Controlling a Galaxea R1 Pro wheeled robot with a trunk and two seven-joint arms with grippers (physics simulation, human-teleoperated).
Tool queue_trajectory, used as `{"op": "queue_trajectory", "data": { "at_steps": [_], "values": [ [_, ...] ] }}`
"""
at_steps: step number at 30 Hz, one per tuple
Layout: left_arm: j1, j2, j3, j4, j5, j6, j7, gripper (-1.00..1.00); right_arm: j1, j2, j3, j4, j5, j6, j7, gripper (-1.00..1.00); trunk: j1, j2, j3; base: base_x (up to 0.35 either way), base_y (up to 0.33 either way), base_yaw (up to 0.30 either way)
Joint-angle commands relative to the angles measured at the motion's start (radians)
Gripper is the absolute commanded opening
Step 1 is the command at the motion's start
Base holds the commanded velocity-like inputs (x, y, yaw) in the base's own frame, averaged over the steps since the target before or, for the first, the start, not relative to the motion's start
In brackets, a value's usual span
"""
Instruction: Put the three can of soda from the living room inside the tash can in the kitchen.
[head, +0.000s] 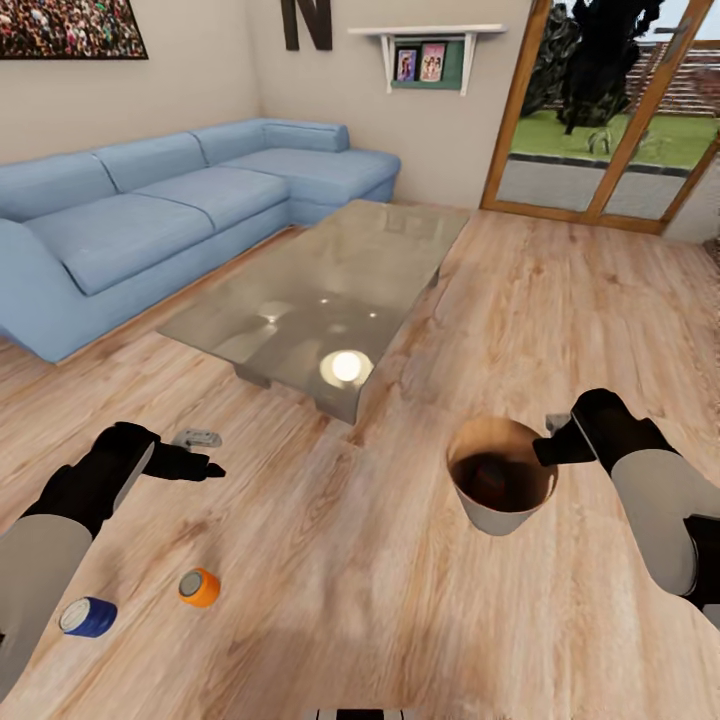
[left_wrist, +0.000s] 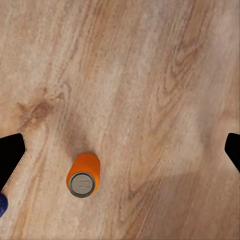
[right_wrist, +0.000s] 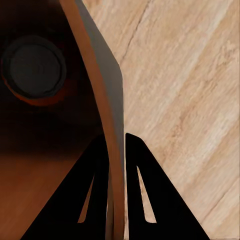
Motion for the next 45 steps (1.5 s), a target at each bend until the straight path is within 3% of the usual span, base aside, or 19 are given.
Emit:
{"op": "queue_trajectory", "data": {
  "at_steps": [1,17,23,25,28,37,45],
  "values": [
    [0.000,0.000,-0.001,0.000,0.000,0.000,0.001,1.00,0.000,0.000,-0.002,-0.002,-0.005,0.001,0.004,-1.00,0.000,0.000,-0.001,-0.093,0.300,-0.168],
    [0.000,-0.008,-0.003,0.000,0.000,0.000,0.013,1.00,0.000,-0.003,-0.003,-0.003,-0.005,0.001,0.003,-1.00,0.000,0.000,-0.009,-0.046,0.116,-0.103],
    [0.000,-0.039,-0.003,0.010,-0.001,-0.003,0.069,1.00,-0.001,-0.003,-0.004,-0.007,-0.004,0.008,0.002,-1.00,0.000,0.000,-0.009,-0.001,0.001,-0.003],
    [0.000,-0.048,-0.003,0.060,-0.001,-0.031,0.088,1.00,-0.001,-0.001,-0.003,-0.008,-0.003,0.015,0.000,-1.00,0.000,0.000,-0.009,0.000,0.000,0.000],
    [0.000,-0.052,-0.003,0.117,0.001,-0.062,0.125,1.00,-0.002,0.003,-0.002,-0.007,0.000,0.019,-0.002,-1.00,0.000,0.000,-0.009,0.000,0.000,0.000],
    [0.000,-0.066,-0.003,0.146,0.001,-0.075,0.215,1.00,-0.002,-0.002,-0.003,-0.007,0.001,0.021,-0.003,-1.00,0.000,0.000,-0.009,0.000,0.000,0.000],
    [0.001,-0.082,-0.001,0.147,0.000,-0.076,0.234,1.00,-0.002,-0.001,-0.001,-0.008,0.001,0.022,-0.002,-1.00,0.000,0.000,-0.009,0.000,0.000,0.000]
  ]
}}
